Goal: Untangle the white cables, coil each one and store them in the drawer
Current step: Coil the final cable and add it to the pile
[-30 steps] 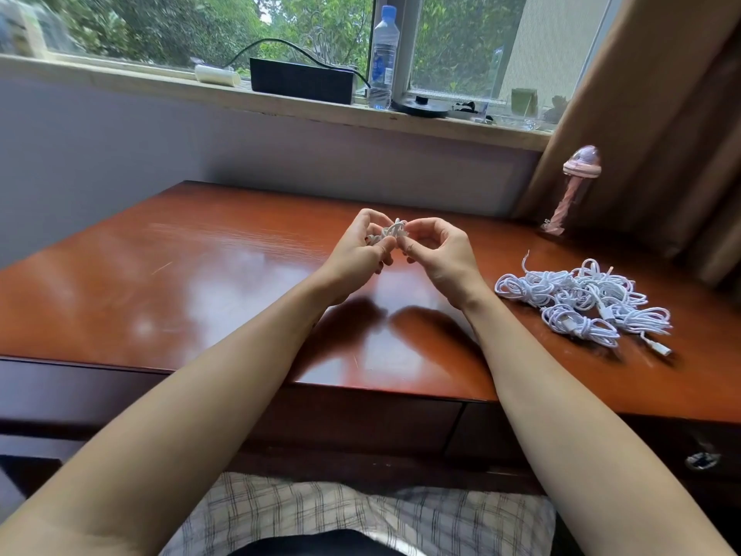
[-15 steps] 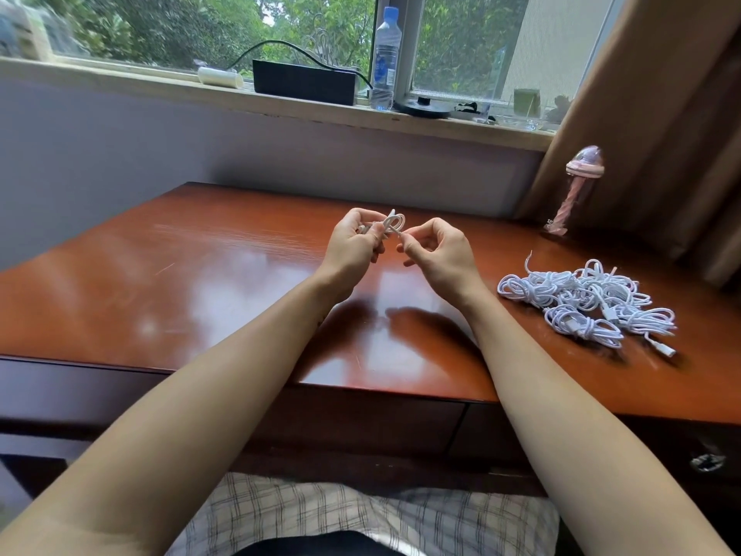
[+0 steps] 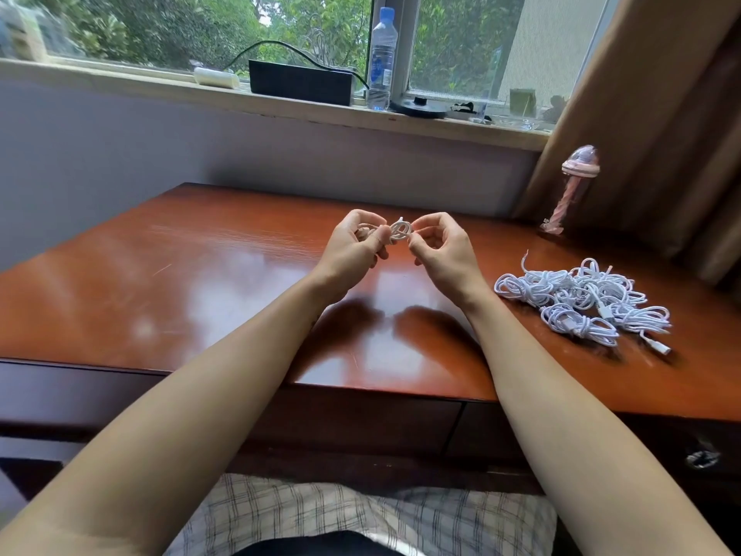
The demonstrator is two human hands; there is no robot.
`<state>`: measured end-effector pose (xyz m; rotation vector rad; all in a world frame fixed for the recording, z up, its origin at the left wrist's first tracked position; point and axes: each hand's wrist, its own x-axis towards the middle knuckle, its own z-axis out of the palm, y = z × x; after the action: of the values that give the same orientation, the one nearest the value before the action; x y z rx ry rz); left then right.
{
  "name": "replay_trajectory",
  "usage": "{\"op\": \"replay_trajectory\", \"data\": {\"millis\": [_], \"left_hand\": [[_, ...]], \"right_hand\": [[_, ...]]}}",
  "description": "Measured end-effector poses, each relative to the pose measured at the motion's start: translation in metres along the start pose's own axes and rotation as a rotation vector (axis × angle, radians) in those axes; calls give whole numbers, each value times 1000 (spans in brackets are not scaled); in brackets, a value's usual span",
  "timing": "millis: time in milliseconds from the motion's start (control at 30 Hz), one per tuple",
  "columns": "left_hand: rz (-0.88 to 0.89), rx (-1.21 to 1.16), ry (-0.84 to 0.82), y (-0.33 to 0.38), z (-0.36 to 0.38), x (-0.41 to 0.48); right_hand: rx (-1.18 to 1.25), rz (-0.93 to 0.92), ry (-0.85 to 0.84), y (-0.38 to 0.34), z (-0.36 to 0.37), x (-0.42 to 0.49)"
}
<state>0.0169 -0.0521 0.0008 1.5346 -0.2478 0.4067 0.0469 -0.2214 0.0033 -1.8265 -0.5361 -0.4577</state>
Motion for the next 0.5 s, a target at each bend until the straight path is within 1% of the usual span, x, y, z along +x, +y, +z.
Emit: {"op": "replay_trajectory", "data": {"millis": [100,200,333,500], "left_hand": [[10,17,31,-1,-1,2],[2,-19,55,-1,-2,3],[-13,-65,72,-1,-1,2],[1,-42,90,1,-3,0]], "right_hand": [[-22,-22,-2,2,0,2],[-66,-63,9,1,0,2],[-100,-64,38,1,1,2],[-40,-42,20,0,0,1]]}}
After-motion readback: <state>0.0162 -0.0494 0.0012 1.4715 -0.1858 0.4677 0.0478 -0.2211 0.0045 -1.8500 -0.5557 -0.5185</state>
